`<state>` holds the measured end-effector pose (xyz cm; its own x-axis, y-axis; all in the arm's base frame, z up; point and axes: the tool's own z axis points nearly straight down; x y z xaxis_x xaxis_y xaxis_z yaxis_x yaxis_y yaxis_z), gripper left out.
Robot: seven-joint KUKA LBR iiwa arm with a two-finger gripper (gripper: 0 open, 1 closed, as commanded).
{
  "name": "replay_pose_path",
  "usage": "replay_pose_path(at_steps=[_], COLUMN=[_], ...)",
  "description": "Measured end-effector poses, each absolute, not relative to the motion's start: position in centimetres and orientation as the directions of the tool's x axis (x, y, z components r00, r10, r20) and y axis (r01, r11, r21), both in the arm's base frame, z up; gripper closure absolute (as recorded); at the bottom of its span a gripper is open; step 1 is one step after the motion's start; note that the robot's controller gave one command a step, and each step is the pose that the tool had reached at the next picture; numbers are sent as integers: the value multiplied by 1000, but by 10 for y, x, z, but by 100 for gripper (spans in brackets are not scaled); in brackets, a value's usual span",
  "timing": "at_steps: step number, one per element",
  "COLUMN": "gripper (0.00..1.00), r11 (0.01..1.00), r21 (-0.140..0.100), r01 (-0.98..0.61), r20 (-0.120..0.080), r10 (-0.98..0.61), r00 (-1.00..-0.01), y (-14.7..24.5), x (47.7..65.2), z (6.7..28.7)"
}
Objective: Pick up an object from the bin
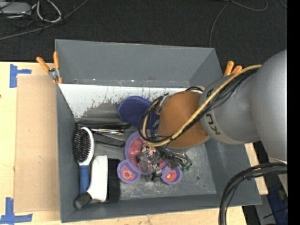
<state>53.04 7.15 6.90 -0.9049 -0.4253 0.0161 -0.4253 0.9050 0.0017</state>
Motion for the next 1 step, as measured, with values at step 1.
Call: replay_pose_path(at_steps=[1], gripper=[100], r11=[905], r21=[2], r01=[-425], r20=[16], r10=[-425], r00=[-905], y=[71], x=[530], z=[69])
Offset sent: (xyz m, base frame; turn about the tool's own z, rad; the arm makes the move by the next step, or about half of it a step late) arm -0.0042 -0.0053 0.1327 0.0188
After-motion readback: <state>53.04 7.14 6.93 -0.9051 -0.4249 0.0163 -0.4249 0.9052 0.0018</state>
